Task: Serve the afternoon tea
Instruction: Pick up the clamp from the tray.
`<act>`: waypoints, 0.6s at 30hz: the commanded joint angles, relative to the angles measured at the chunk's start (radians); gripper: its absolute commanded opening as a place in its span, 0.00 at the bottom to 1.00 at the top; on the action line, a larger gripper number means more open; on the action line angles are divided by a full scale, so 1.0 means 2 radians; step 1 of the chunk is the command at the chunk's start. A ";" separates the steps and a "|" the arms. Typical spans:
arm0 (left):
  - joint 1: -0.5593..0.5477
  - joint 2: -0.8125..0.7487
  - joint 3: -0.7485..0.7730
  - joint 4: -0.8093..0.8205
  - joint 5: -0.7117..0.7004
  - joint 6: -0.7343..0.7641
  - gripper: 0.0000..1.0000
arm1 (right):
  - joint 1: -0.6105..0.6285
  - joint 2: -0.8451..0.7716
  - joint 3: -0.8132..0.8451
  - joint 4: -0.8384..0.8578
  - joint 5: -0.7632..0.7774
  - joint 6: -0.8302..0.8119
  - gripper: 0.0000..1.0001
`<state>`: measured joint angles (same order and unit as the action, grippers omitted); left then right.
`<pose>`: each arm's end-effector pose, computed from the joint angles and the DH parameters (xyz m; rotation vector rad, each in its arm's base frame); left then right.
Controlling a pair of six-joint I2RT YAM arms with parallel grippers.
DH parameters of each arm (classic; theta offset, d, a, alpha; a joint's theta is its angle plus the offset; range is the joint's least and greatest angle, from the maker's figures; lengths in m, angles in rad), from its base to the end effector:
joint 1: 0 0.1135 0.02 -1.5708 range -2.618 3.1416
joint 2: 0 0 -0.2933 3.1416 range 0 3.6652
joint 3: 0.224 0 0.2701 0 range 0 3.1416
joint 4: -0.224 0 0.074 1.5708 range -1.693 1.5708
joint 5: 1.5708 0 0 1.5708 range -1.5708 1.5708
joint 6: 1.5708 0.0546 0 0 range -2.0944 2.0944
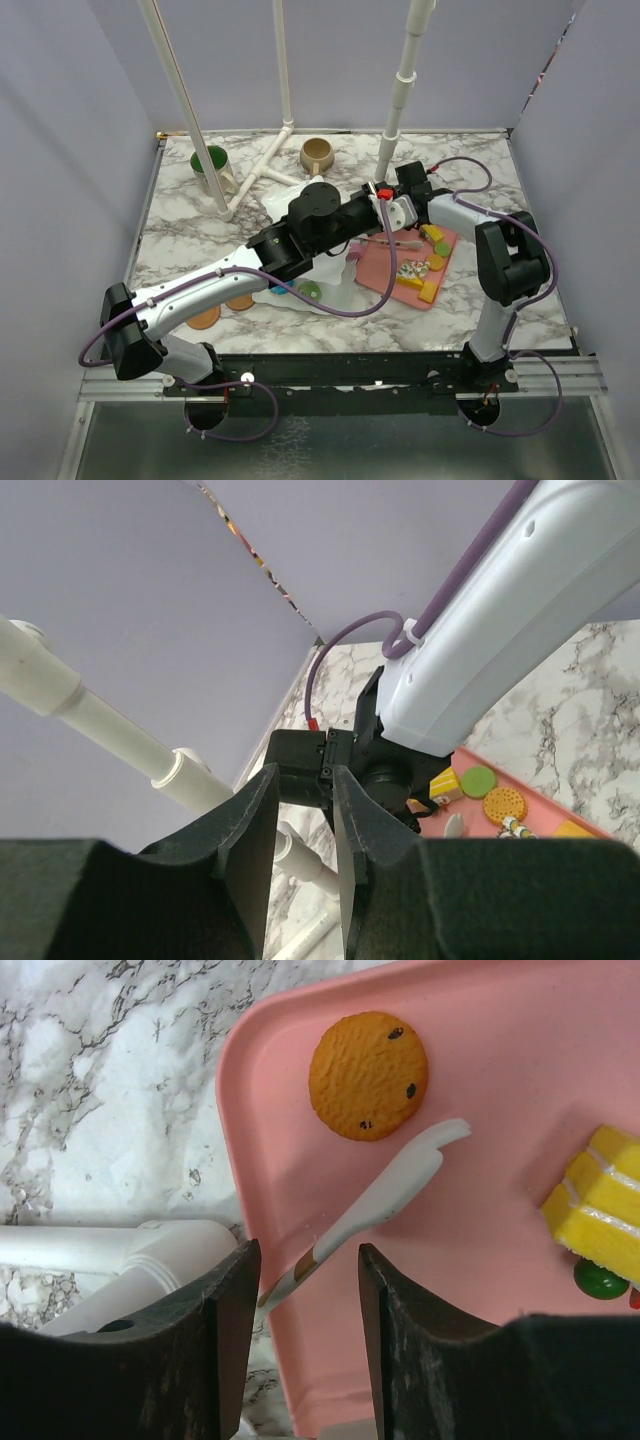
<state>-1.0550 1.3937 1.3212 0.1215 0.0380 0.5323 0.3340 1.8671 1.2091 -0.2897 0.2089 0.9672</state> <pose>0.1776 -0.3174 0.4493 1.1181 1.0567 -0.4456 0.4053 0.1286 0.1770 0.8618 2.3584 0.2801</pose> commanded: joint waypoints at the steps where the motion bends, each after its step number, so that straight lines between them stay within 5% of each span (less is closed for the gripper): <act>1: 0.003 -0.015 -0.009 -0.009 0.011 0.004 0.30 | 0.002 0.010 0.002 -0.014 0.036 0.018 0.46; 4: 0.003 -0.015 -0.009 -0.009 0.013 0.004 0.30 | 0.002 0.014 0.003 -0.011 0.036 0.021 0.37; 10: 0.003 -0.016 -0.009 -0.009 0.011 0.006 0.30 | 0.002 -0.018 0.002 -0.003 0.042 0.024 0.01; 18: 0.003 -0.020 -0.013 -0.009 0.011 0.004 0.30 | 0.002 -0.077 -0.001 -0.002 0.053 0.036 0.00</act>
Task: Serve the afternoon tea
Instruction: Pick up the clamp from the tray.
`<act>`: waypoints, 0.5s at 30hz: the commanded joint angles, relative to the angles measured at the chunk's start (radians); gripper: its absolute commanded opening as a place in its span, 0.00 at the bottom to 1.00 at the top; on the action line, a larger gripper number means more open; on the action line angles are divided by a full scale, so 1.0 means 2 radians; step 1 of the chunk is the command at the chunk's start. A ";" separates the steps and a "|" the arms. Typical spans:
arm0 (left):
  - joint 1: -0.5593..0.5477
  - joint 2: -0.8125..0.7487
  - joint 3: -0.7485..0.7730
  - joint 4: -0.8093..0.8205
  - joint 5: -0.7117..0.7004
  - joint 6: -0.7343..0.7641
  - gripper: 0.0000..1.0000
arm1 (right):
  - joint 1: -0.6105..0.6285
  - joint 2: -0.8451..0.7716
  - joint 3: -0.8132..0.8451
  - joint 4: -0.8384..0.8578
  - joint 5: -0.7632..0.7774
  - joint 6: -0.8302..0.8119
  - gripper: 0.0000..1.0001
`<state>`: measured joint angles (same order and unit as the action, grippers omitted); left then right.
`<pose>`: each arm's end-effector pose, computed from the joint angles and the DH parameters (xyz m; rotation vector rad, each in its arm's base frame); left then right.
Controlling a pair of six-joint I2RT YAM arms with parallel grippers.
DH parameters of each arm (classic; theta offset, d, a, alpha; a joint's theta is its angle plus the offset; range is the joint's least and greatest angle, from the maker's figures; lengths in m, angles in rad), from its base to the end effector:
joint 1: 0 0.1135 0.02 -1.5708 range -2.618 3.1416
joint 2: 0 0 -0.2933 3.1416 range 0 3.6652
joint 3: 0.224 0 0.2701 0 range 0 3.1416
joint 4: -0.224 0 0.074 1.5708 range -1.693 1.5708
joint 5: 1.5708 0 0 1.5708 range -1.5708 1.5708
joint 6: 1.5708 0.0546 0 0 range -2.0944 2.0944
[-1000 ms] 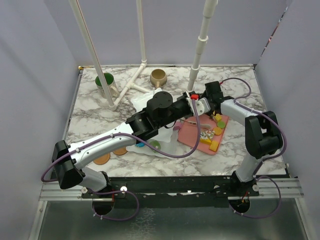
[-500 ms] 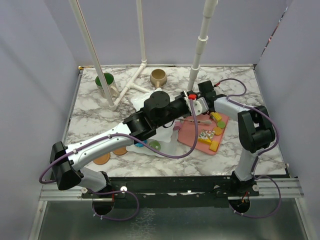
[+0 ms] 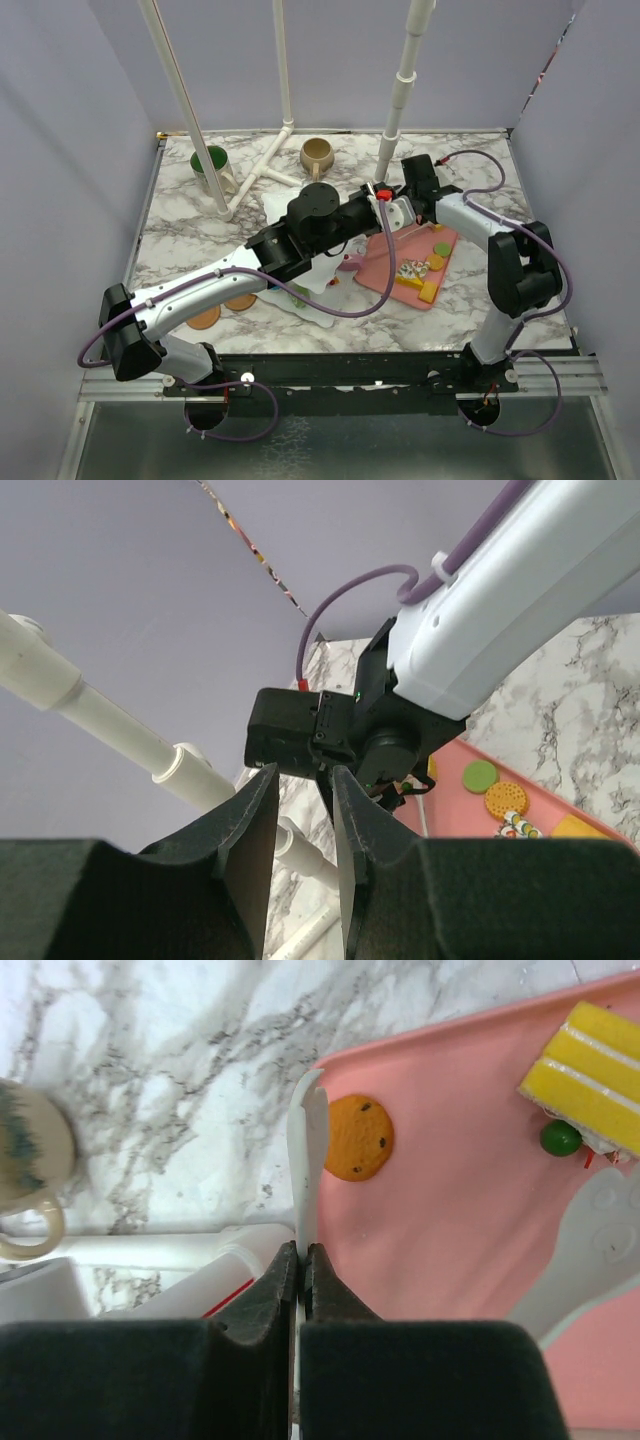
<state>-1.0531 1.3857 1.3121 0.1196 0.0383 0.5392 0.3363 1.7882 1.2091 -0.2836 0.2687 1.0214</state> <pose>0.1771 -0.3152 0.4482 1.1227 1.0555 -0.4385 0.4002 0.1245 0.2098 0.9237 2.2314 0.3061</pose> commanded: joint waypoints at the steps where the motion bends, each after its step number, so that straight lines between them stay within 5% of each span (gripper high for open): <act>1: 0.002 -0.017 -0.009 -0.008 0.010 0.001 0.30 | 0.001 -0.046 -0.005 -0.004 0.024 0.011 0.00; 9: 0.003 -0.022 -0.018 -0.008 0.009 -0.008 0.33 | 0.001 -0.126 -0.024 -0.006 0.042 0.007 0.00; 15: 0.003 -0.023 -0.022 -0.009 0.003 -0.038 0.50 | 0.001 -0.234 -0.078 0.049 0.017 -0.085 0.00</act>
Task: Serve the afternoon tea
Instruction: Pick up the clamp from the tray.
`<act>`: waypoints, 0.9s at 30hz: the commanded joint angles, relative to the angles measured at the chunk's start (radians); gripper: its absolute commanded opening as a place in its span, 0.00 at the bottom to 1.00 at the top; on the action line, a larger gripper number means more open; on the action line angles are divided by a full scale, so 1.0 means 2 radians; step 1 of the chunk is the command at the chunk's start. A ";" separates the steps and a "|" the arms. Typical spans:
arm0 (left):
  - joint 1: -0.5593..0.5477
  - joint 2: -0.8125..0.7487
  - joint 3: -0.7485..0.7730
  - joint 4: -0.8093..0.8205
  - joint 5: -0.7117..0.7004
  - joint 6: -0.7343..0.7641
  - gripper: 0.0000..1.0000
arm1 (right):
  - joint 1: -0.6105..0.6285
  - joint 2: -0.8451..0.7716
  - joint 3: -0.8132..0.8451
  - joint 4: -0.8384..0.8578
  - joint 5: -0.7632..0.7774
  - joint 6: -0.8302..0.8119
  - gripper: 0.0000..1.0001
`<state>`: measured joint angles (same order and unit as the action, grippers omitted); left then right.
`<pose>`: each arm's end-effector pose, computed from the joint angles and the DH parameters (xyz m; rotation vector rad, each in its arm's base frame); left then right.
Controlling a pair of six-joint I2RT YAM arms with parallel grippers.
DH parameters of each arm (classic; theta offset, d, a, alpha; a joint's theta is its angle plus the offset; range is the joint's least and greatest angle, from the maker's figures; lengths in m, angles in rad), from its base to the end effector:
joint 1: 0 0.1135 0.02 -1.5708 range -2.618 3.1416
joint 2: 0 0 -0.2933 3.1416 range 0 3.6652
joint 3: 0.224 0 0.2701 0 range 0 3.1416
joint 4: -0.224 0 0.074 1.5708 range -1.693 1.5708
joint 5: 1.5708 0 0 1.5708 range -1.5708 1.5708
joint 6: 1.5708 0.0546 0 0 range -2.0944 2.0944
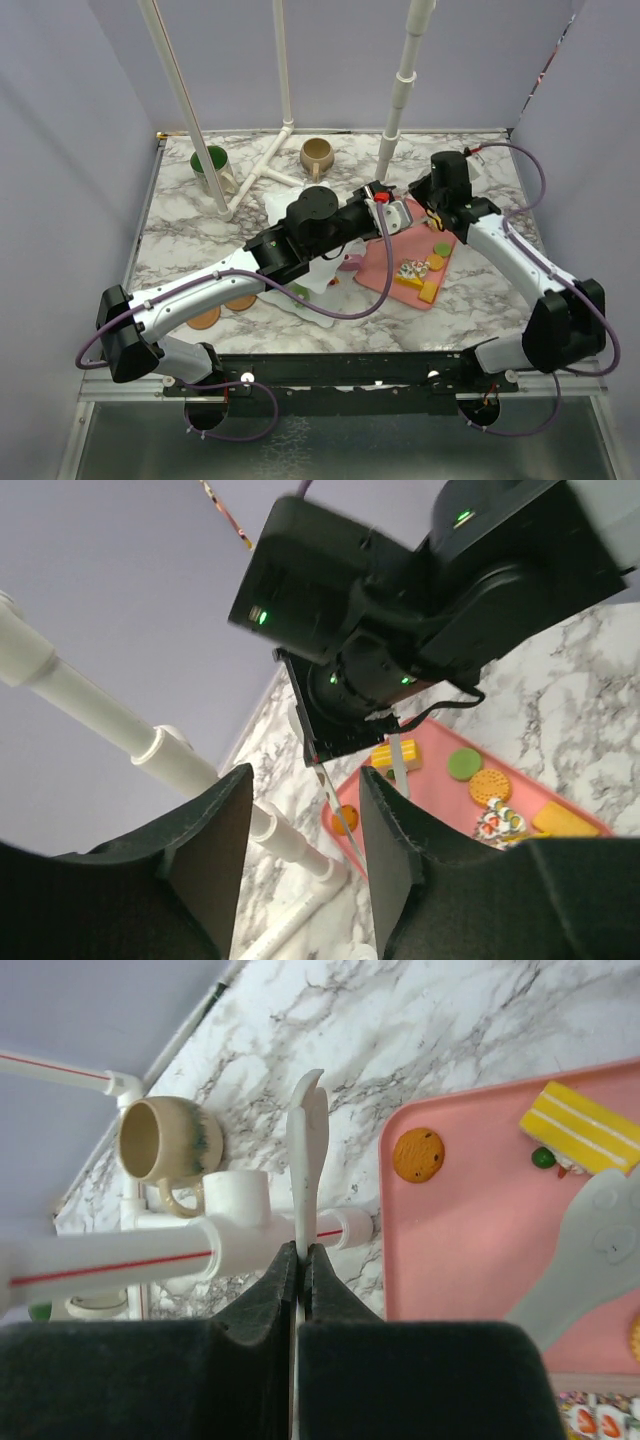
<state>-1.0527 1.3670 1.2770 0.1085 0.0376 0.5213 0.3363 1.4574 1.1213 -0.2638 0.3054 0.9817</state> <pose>0.1749 -0.3110 0.4392 1.1327 1.0866 -0.4483 0.3446 0.1031 0.3035 0.8531 1.9969 0.4358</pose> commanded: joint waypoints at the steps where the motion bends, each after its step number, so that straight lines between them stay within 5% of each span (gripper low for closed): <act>1: 0.003 -0.012 -0.004 -0.004 0.002 -0.039 0.51 | 0.001 -0.094 -0.041 0.042 -0.006 -0.078 0.00; 8: 0.003 0.018 0.018 -0.018 -0.015 -0.102 0.55 | 0.006 -0.190 -0.044 0.031 -0.043 -0.125 0.00; 17: -0.002 0.086 0.084 -0.039 -0.051 -0.116 0.56 | 0.079 -0.179 0.044 -0.031 0.014 -0.139 0.00; 27: -0.005 0.106 0.089 -0.013 -0.171 -0.079 0.52 | 0.122 -0.188 0.066 -0.043 0.031 -0.125 0.00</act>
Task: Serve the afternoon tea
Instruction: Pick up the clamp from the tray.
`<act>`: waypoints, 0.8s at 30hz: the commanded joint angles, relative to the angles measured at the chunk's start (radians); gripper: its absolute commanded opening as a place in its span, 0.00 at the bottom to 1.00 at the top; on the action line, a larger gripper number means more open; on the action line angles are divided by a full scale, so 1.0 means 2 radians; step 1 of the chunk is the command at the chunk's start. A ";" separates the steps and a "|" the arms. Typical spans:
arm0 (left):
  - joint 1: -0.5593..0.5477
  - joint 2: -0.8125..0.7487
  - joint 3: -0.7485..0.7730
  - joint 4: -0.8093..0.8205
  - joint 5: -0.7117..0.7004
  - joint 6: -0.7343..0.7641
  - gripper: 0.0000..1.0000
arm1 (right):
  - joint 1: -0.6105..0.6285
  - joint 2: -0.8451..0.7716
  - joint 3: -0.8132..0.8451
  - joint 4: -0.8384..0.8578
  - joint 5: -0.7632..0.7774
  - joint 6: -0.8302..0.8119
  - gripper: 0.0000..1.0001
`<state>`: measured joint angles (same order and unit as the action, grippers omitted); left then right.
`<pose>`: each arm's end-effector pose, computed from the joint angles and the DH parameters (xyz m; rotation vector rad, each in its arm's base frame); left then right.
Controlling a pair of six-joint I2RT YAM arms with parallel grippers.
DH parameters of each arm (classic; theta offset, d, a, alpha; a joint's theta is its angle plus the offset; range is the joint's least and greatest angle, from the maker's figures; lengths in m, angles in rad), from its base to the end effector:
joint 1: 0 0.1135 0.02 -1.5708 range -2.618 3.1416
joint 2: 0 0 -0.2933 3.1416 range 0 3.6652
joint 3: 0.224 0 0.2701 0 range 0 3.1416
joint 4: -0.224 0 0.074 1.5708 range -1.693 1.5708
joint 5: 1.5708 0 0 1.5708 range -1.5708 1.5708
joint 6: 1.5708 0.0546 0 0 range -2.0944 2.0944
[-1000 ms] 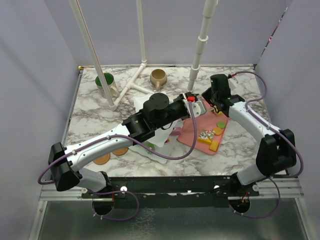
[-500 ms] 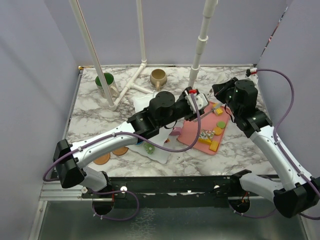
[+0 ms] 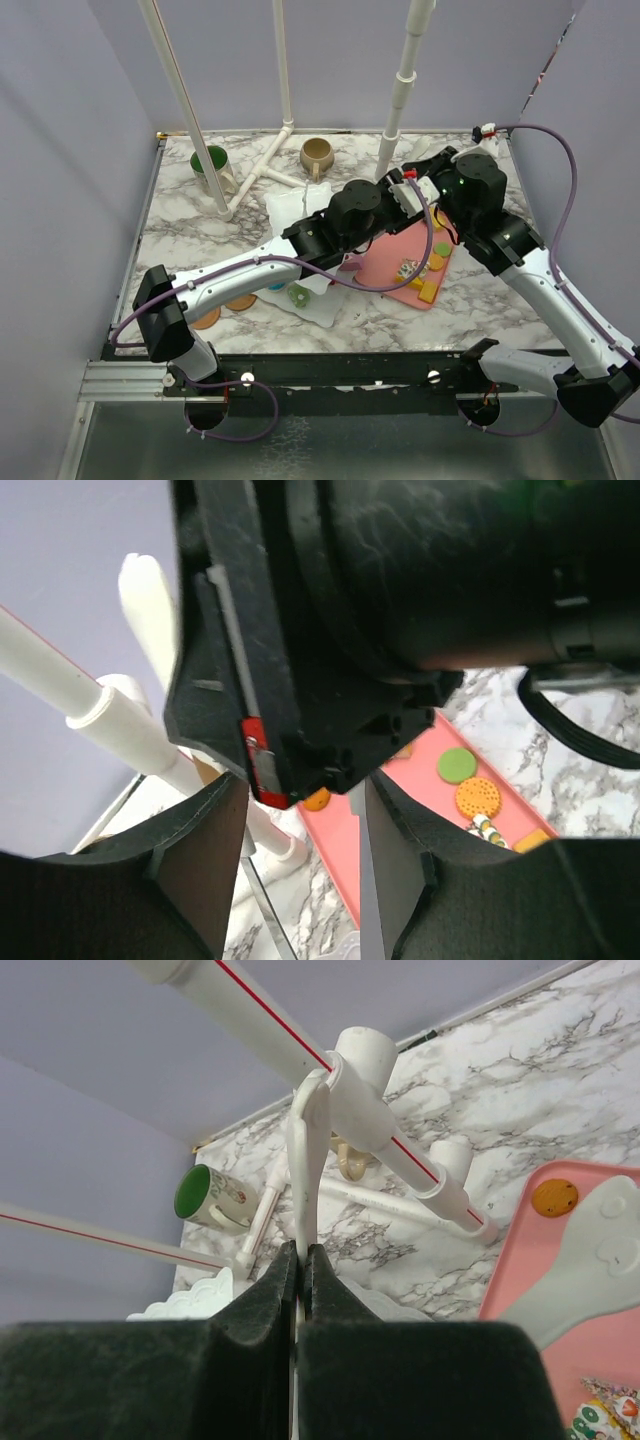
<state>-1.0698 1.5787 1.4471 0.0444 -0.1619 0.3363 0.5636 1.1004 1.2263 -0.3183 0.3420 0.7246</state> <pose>0.2088 -0.3630 0.4206 0.9847 1.3538 -0.4222 0.2329 0.1255 0.4436 0.3951 1.7516 0.6341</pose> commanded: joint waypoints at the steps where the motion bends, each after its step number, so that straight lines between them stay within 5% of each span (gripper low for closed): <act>1: 0.003 0.000 0.004 0.022 -0.076 0.015 0.51 | 0.010 -0.009 0.015 -0.018 0.010 0.007 0.00; 18: 0.003 -0.006 -0.014 0.024 -0.088 0.017 0.46 | 0.023 -0.023 0.032 -0.025 -0.014 0.019 0.00; 24: 0.004 -0.007 -0.013 0.025 -0.095 0.019 0.30 | 0.024 -0.031 0.033 -0.014 -0.045 0.020 0.00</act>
<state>-1.0615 1.5787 1.4151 0.1020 -0.3275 0.3798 0.6029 1.0653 1.2594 -0.3611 0.3138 0.7586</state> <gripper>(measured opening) 0.356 0.006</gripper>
